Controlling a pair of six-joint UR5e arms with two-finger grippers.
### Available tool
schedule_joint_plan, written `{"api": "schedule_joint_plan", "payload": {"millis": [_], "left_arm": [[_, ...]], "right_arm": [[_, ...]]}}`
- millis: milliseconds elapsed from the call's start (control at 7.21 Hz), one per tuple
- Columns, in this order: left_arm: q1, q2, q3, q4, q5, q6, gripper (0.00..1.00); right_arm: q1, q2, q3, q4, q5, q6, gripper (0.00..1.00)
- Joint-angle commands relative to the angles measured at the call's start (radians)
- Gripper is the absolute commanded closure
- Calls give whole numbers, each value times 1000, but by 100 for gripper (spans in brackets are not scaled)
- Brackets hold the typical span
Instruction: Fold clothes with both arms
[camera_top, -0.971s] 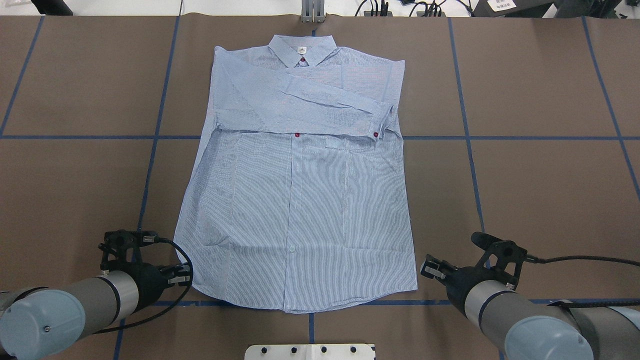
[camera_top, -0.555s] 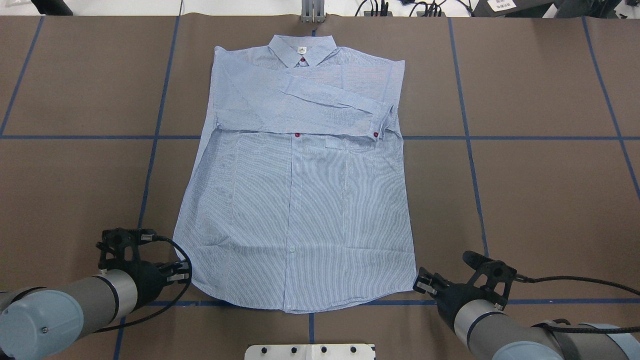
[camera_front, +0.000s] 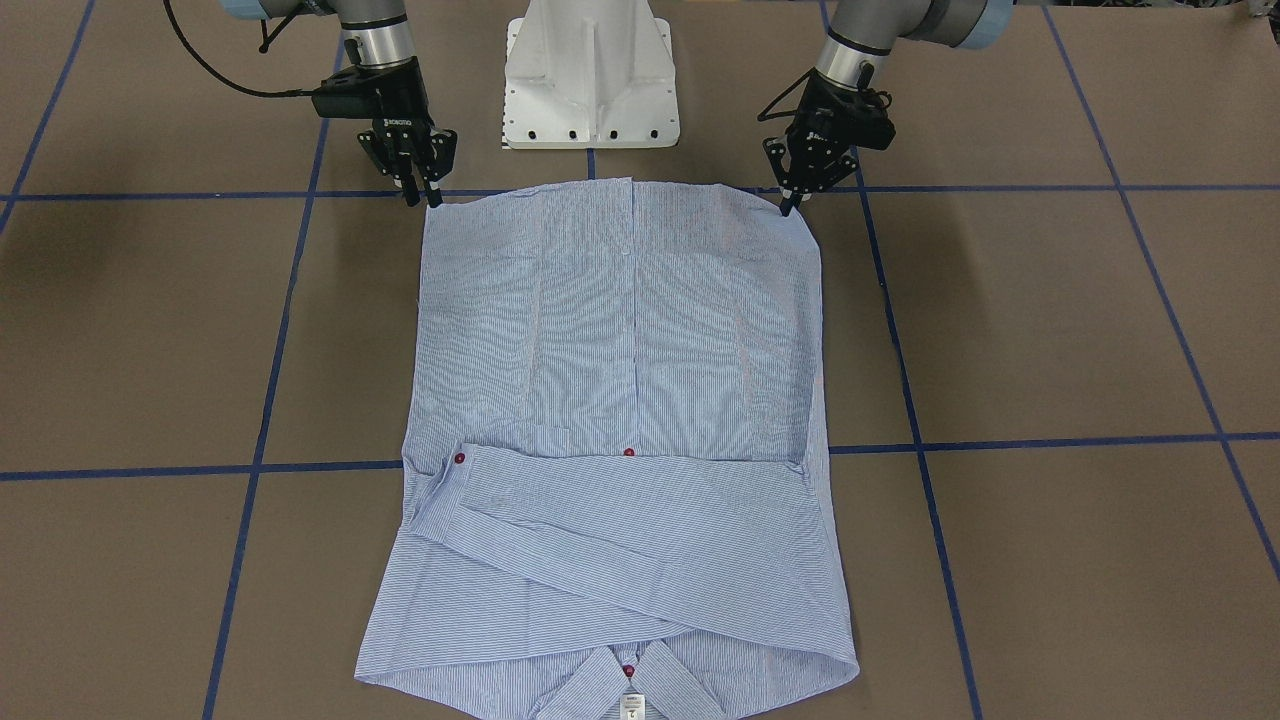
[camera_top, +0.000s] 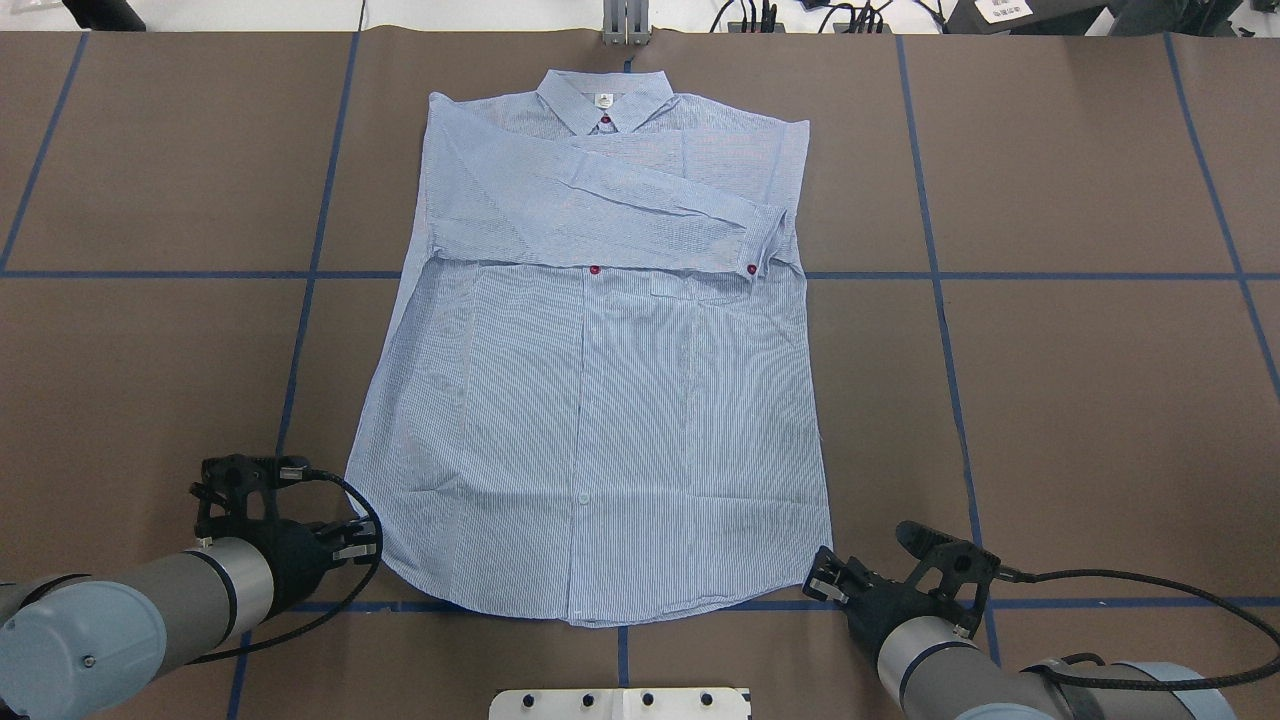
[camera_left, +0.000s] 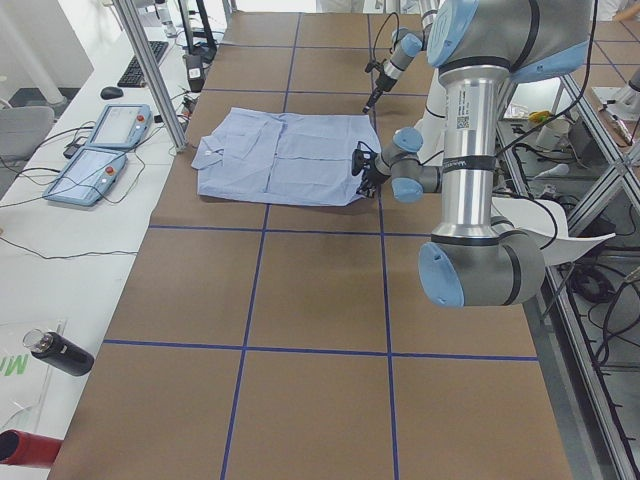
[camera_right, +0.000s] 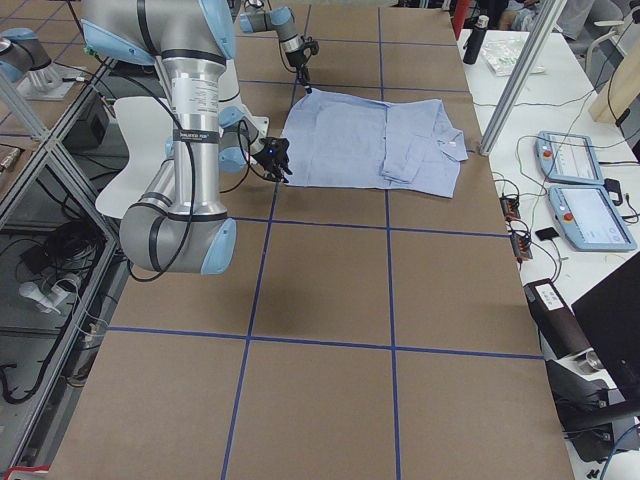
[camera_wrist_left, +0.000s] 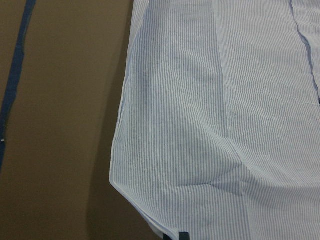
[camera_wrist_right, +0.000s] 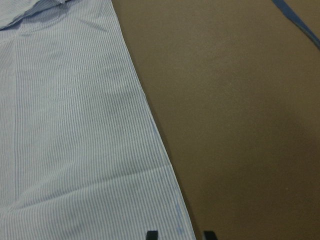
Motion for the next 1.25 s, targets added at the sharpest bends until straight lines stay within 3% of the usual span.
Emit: {"api": "schedule_joint_plan", "payload": {"millis": [0,833,1110], "left_arm": [[0,-1,0,1,0,0,100],[0,2,2,1,0,0,100],[0,2,2,1,0,0,100]], "right_arm": [[-16,2,-15,-1,-18,7,58],[-36,11,-38,-10,-38,13,57],[-36,52,-62,-13,-37,13,62]]}}
